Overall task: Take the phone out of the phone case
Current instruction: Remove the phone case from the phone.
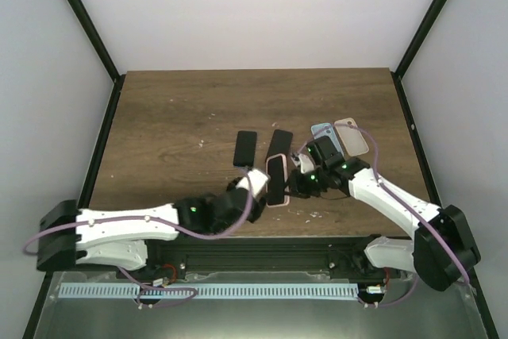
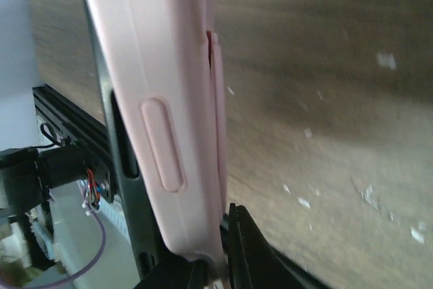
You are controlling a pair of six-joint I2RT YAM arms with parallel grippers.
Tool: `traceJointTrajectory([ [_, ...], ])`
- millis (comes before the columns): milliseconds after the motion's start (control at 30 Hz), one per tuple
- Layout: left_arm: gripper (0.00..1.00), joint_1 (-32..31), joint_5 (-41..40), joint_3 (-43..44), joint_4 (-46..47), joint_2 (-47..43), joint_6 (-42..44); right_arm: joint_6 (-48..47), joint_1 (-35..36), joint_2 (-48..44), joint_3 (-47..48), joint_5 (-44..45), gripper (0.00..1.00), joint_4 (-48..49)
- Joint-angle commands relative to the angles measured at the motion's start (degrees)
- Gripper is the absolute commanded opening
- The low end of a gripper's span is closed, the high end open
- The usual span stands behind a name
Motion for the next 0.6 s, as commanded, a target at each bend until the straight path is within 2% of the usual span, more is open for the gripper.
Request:
traceJointTrajectory([
  [0, 0.56, -7.89, -9.52, 5.64, 3.33, 9.05, 5.33, 5.59, -1.71, -1.33, -5.74, -6.5, 0.01, -0.93],
  [133, 0.53, -11.17, -10.56, 9.47, 2.41, 16.68, 5.66, 5.26, -2.1, -1.32, -6.98, -5.94, 0.01, -0.73],
  [267, 0.5, -11.73, -9.65, 10.03, 3.48, 20.51, 4.57, 5.17, -2.47, -2.23, -8.95, -4.44, 0.01, -0.38],
  [567, 0.56, -11.74, -6.18, 10.45, 6.75, 26.27, 2.93, 4.56, -4.03, -1.3, -10.22, -0.58, 0.01, 2.0],
])
